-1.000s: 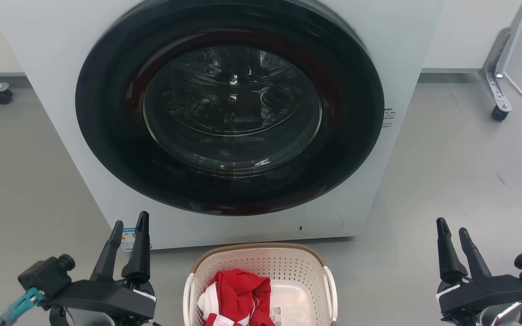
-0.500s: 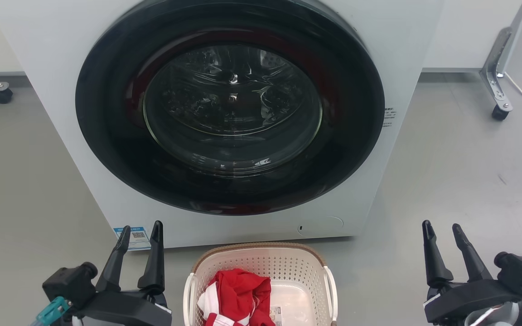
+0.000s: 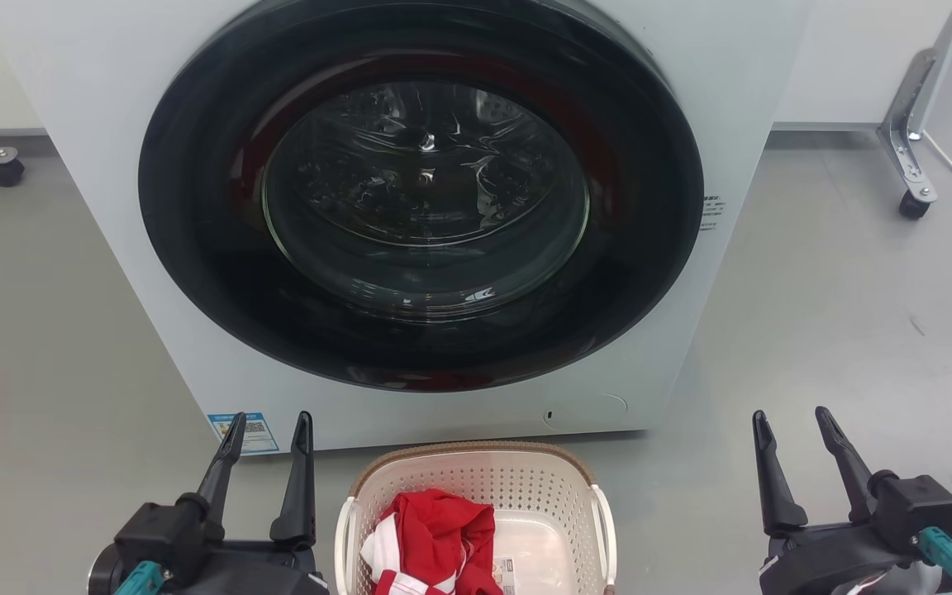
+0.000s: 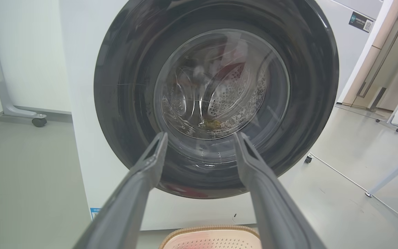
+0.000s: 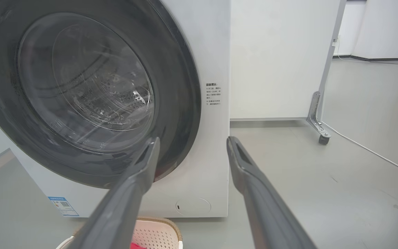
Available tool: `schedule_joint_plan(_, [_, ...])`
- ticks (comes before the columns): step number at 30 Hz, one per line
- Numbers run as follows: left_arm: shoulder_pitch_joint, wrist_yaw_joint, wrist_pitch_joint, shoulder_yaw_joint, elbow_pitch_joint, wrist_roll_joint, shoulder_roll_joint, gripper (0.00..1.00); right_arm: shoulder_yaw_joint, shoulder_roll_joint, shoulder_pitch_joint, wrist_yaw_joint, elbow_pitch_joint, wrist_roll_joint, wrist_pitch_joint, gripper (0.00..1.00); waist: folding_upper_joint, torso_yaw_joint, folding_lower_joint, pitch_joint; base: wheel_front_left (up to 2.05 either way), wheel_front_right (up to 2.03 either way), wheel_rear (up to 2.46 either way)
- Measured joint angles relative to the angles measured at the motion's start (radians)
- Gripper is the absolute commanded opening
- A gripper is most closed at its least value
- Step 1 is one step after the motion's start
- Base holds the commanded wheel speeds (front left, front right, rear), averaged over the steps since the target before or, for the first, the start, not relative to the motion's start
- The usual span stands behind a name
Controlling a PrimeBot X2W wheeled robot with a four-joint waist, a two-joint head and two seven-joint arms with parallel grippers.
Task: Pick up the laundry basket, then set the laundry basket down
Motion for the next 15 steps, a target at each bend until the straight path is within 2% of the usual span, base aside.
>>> schedule_joint_plan(10, [0.011, 0.025, -0.026, -0.019, -0.004, 0.089, 0.000, 1.00, 0.005, 0.000, 0.019, -0.031, 0.000, -0.117, -0.036, 1.00, 0.0000, -0.002, 0.0000, 0.002, 0.00, 0.00, 0.00])
schedule_joint_plan(15, [0.017, 0.034, -0.026, -0.012, -0.003, 0.106, -0.002, 1.00, -0.006, 0.001, 0.019, -0.033, 0.000, -0.120, -0.036, 1.00, 0.0001, -0.001, 0.0000, 0.003, 0.00, 0.00, 0.00])
